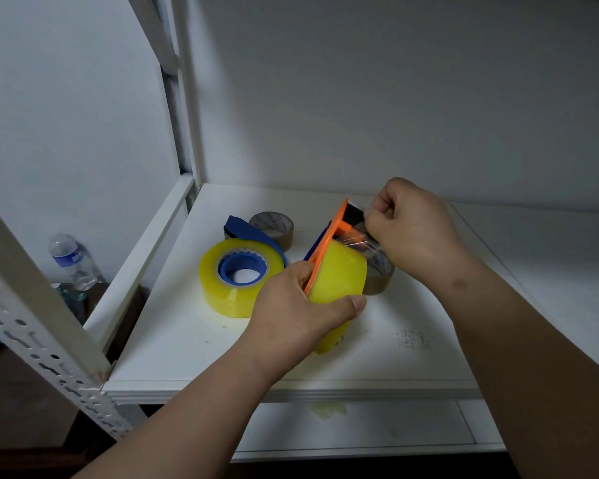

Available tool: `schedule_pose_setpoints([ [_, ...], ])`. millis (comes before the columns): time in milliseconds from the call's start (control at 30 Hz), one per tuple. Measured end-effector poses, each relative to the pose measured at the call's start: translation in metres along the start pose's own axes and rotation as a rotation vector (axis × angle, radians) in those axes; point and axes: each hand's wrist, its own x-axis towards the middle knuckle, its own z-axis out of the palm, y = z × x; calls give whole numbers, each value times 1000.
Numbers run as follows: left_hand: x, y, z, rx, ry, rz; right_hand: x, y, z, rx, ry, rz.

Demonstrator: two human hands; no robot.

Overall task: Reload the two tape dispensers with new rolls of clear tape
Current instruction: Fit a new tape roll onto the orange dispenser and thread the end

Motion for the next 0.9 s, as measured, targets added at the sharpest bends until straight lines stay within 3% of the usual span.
schedule_pose_setpoints([
  [433, -5, 1, -2, 22, 26, 30, -9, -6, -11, -250, -36, -405],
  [633, -8, 4, -3, 119, 30, 54, -8, -6, -9, -179, -26, -345],
  [900, -12, 9, -3, 196, 40, 95, -12, -3, -9, -288, 8, -405],
])
